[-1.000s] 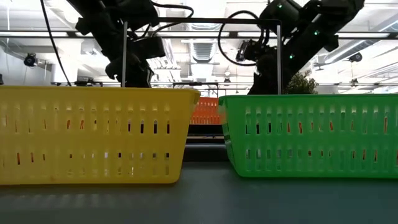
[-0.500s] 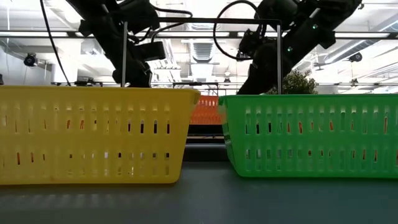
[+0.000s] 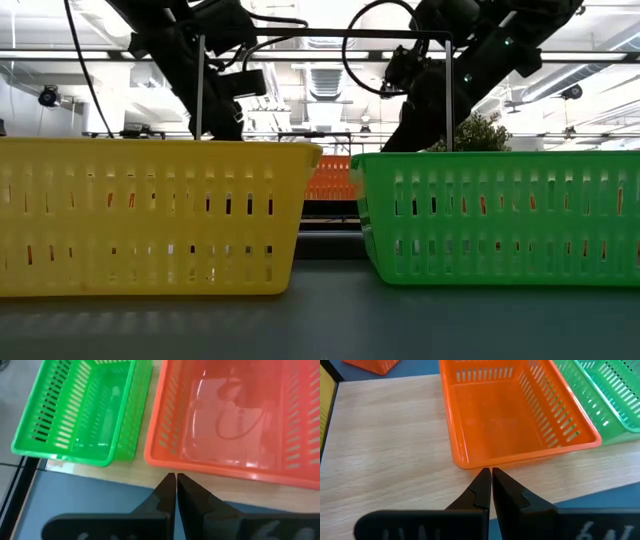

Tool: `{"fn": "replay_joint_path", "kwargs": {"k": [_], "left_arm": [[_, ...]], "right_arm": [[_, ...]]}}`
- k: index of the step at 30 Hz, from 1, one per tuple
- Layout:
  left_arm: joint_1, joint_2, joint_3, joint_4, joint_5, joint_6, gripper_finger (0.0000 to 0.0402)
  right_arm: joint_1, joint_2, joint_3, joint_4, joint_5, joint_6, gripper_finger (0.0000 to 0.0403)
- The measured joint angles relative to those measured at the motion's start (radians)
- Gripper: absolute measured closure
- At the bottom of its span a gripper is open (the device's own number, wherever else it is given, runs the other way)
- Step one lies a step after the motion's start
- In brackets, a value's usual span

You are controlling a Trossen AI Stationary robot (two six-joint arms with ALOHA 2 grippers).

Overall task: Stack baskets on shelf by color
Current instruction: Put the top left orange bin on the shelf

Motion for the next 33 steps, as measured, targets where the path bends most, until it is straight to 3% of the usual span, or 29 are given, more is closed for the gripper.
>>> {"fn": "replay_joint_path", "kwargs": {"k": [18, 22, 28, 33], "left_arm": [[-0.002, -0.002, 0.000, -0.001, -0.008, -0.029, 0.0402], [-0.029, -0.021, 0.005, -0.060, 0.015, -0.122, 0.0402], [-0.131, -0.092, -0.006, -0.099, 0.179, -0.183, 0.0402], [-0.221, -0.107, -0.031, -0.057, 0.189, -0.183, 0.0402]], "right_arm": [[-0.018, -0.008, 0.000, -0.011, 0.079, -0.037, 0.0394], [-0.017, -0.051, 0.000, -0.084, 0.076, -0.037, 0.0394], [-0.013, -0.126, -0.001, -0.170, -0.096, -0.040, 0.0394], [0.005, -0.116, -0.005, -0.168, -0.192, -0.039, 0.0394]]}}
